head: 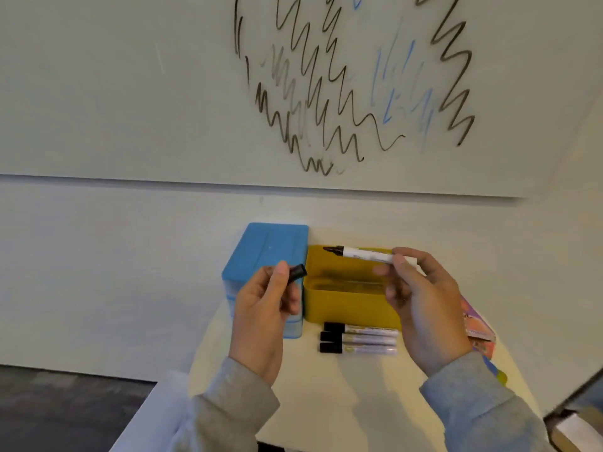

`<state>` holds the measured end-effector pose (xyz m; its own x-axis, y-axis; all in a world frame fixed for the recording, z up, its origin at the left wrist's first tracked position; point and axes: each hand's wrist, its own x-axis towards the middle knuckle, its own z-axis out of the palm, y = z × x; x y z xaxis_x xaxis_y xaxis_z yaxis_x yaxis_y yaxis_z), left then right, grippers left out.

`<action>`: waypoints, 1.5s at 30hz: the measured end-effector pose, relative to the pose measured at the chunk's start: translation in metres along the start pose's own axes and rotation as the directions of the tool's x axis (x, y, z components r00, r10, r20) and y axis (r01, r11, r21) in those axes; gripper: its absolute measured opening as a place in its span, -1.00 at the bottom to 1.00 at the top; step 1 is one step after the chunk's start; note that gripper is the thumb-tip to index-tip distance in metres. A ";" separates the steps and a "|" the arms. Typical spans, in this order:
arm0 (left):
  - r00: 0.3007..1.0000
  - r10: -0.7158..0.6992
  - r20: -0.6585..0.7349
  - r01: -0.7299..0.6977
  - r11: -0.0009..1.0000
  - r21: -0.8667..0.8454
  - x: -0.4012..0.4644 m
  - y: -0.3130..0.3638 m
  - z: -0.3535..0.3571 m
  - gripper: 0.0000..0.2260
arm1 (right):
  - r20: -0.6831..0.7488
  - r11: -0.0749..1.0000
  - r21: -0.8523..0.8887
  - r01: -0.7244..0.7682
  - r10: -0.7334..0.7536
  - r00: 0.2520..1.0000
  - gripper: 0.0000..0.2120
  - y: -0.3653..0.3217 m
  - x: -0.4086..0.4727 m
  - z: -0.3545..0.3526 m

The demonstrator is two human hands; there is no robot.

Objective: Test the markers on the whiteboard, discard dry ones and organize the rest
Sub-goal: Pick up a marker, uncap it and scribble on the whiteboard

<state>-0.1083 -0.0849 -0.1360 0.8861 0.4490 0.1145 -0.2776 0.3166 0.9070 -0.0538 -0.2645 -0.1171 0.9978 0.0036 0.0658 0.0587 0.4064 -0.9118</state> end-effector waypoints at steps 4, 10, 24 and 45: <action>1.000 -0.002 -0.027 0.001 0.999 -0.041 0.000 0.005 -0.006 -0.79 | 0.029 0.985 0.159 -0.074 0.070 0.997 -0.87 0.002 -0.001 -0.005; 0.999 -0.004 0.032 0.007 0.997 -0.079 -0.001 0.016 -0.004 -0.78 | 0.120 0.926 0.312 -0.211 0.182 0.976 -0.91 -0.003 0.004 -0.013; 0.983 -0.004 0.185 0.022 0.995 -0.098 -0.002 0.015 0.002 -0.74 | 0.332 0.988 -0.150 -0.030 0.079 0.940 -0.75 0.001 -0.003 -0.022; 0.927 0.142 0.347 -0.305 0.824 0.477 -0.001 0.010 0.003 -0.57 | 0.510 0.766 -0.534 0.357 -0.045 0.859 -0.84 -0.020 -0.001 -0.019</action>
<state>-0.1106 -0.0851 -0.1261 0.9107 0.1711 0.3760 -0.3224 -0.2748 0.9058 -0.0554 -0.2903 -0.1064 0.8394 0.4505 0.3041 0.4171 -0.1751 -0.8918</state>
